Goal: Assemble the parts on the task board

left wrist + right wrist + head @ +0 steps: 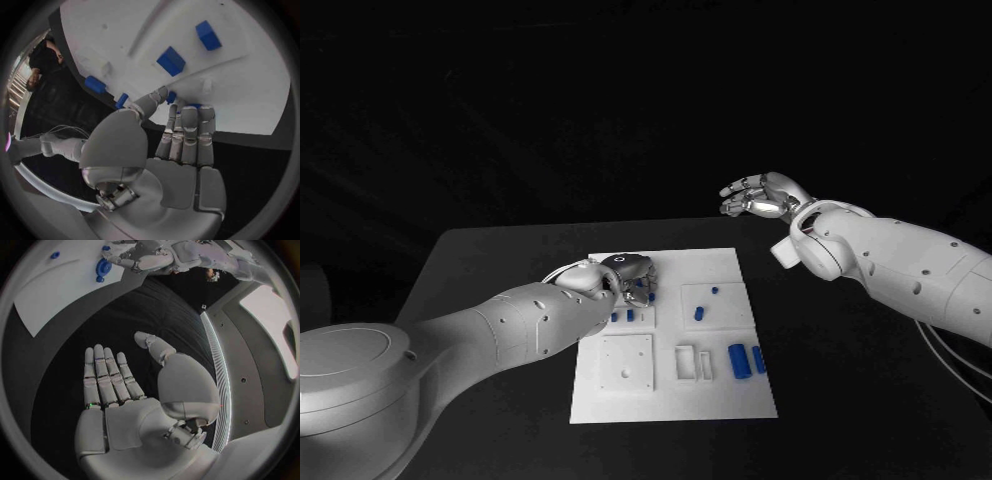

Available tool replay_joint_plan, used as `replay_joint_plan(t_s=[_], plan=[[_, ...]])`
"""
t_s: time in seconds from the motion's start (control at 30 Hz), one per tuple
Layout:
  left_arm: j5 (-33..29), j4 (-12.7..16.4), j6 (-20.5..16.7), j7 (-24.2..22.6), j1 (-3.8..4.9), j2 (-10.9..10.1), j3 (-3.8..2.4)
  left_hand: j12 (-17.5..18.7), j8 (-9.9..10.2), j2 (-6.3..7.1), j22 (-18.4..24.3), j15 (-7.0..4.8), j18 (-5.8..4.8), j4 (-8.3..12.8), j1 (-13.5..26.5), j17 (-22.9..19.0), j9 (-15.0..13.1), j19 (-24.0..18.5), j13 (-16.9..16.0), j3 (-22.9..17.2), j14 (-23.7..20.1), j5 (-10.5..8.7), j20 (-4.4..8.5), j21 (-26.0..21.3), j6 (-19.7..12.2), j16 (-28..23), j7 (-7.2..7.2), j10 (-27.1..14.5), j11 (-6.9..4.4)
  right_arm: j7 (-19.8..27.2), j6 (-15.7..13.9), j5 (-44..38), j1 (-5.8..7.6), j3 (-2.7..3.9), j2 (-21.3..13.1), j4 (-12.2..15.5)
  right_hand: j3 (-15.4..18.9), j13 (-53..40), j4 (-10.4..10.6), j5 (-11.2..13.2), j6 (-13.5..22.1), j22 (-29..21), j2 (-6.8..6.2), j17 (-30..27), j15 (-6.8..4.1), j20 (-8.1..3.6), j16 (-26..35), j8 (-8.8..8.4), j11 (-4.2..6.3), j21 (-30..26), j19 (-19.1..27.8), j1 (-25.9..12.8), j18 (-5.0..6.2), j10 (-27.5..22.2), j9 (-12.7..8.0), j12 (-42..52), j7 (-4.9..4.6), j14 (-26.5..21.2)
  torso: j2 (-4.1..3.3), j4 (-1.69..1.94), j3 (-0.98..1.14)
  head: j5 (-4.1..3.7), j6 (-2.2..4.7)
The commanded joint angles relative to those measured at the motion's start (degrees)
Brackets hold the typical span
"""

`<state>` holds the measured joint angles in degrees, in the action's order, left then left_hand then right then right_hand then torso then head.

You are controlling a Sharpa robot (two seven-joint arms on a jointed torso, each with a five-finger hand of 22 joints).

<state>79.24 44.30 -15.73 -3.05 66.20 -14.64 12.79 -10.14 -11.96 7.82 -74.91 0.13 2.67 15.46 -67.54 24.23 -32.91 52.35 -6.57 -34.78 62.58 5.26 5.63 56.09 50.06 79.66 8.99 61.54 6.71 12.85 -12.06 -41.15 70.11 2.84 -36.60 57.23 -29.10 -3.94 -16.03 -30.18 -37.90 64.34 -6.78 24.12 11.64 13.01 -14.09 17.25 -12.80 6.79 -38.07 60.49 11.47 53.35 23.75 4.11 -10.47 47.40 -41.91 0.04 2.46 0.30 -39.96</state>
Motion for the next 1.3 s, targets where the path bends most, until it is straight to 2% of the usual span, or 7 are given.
replay_joint_plan(t_s=[0.03,0.47,0.57,0.67,0.93,1.17,1.3], plan=[[-0.7,-0.3,-0.1,-0.6,-0.01,0.4,-0.02,0.4,-0.1,-0.15,-1.1,-0.09,5.32,-0.3,0.2,-0.1,0.1,0.5,0.1,0.0,0.4,-0.30,0.00,0.2,-0.4,0.3,-0.03,0.5,-0.16,0.6,0.7,0.0,0.04,0.03,0.1,0.2,0.3,0.0,-0.1,-0.3,-0.3,0.1,-0.03,-0.1,-0.01,-0.01,0.1,0.33,0.02,-0.2,0.5,-0.4,0.55,-0.3,-0.1,-0.3,-1.66,-0.4,-0.03,0.02,0.00,-0.15,0.03],[-2.4,-2.1,2.9,0.0,-0.59,1.1,-0.03,0.1,-1.4,-0.99,-1.1,-0.75,5.52,-0.4,0.7,-0.2,0.3,1.1,-0.1,0.2,0.8,-0.11,0.43,1.0,1.6,1.1,-0.23,2.8,-0.85,0.5,0.9,0.0,0.17,0.03,0.2,0.3,0.3,0.0,-0.1,-0.3,-0.3,0.1,0.01,-0.1,-0.01,-0.01,0.1,0.34,0.03,-0.3,0.5,-0.4,0.54,-0.3,-0.1,-0.3,-1.60,-0.4,-0.10,-0.03,0.00,-0.41,-0.13],[-3.4,-2.8,3.1,-0.3,-0.60,1.1,-0.04,-0.3,-2.0,-2.25,-1.1,-1.10,5.42,-1.1,1.4,-0.3,0.3,1.1,-0.3,0.2,0.9,-0.06,0.60,1.2,2.5,1.2,-0.59,4.0,-1.20,0.5,0.9,0.0,0.18,0.03,0.3,0.2,0.3,0.0,-0.1,-0.3,-0.3,0.1,0.02,-0.1,0.00,0.00,0.1,0.33,0.02,-0.3,0.5,-0.4,0.54,-0.3,-0.1,-0.3,-1.60,-0.4,-0.15,-0.06,0.01,-0.42,-0.11],[-3.6,-3.1,3.4,-0.5,-0.63,1.2,-0.04,-0.3,-2.1,-2.65,-1.1,-1.22,5.43,-1.1,1.3,-0.3,0.4,1.1,-0.3,0.0,1.0,-0.01,0.74,1.3,2.7,1.4,-0.69,4.2,-1.33,0.5,0.9,0.0,0.18,0.03,0.4,0.1,0.3,0.0,-0.1,-0.3,-0.3,0.1,0.02,-0.1,0.00,0.00,0.1,0.33,0.02,-0.3,0.5,-0.5,0.53,-0.3,-0.1,-0.3,-1.61,-0.4,-0.14,-0.04,0.01,-0.59,-0.19],[-3.8,-3.4,4.1,-1.0,-0.87,1.3,-0.04,-0.1,-2.3,-2.67,-1.1,-1.37,5.42,-0.7,1.5,-0.3,0.6,1.4,-0.3,0.2,1.5,-0.33,1.02,1.7,2.9,1.8,-0.78,4.5,-1.48,0.5,1.2,0.0,0.18,0.03,0.4,0.2,0.4,0.0,-0.1,-0.3,-0.2,0.2,0.05,-0.1,0.00,0.00,0.1,0.32,0.02,-0.3,0.5,-0.5,0.53,-0.3,-0.1,-0.3,-1.60,-0.4,-0.05,0.11,0.00,-0.89,-0.38],[-5.2,-3.8,4.6,-1.8,-1.11,1.5,-0.02,-0.2,-2.7,-2.86,-1.1,-1.58,5.46,-0.5,1.4,-0.2,0.6,1.7,-0.4,0.3,2.0,-0.41,1.21,2.0,3.6,2.3,-1.04,5.2,-1.69,0.5,1.2,0.0,0.18,0.03,0.4,0.1,0.4,0.0,-0.1,-0.3,-0.2,0.2,0.07,-0.1,-0.01,0.00,0.1,0.32,0.02,-0.4,0.5,-0.5,0.53,-0.3,-0.1,-0.3,-1.60,-0.5,-0.02,0.05,0.00,-1.03,-0.44],[-5.2,-3.7,5.1,-1.8,-1.37,1.7,-0.02,0.5,-2.3,-2.34,-1.1,-1.40,5.47,0.1,1.6,-0.3,1.0,1.8,-0.2,0.5,2.1,-0.49,1.30,2.2,2.8,2.4,-0.76,4.4,-1.48,0.5,1.2,0.0,0.18,0.03,0.5,0.2,0.4,0.0,-0.1,-0.3,-0.2,0.2,0.07,-0.1,-0.01,-0.01,0.1,0.32,0.02,-0.4,0.6,-0.5,0.52,-0.3,-0.1,-0.3,-1.60,-0.5,-0.05,0.13,0.01,-0.97,-0.47]])
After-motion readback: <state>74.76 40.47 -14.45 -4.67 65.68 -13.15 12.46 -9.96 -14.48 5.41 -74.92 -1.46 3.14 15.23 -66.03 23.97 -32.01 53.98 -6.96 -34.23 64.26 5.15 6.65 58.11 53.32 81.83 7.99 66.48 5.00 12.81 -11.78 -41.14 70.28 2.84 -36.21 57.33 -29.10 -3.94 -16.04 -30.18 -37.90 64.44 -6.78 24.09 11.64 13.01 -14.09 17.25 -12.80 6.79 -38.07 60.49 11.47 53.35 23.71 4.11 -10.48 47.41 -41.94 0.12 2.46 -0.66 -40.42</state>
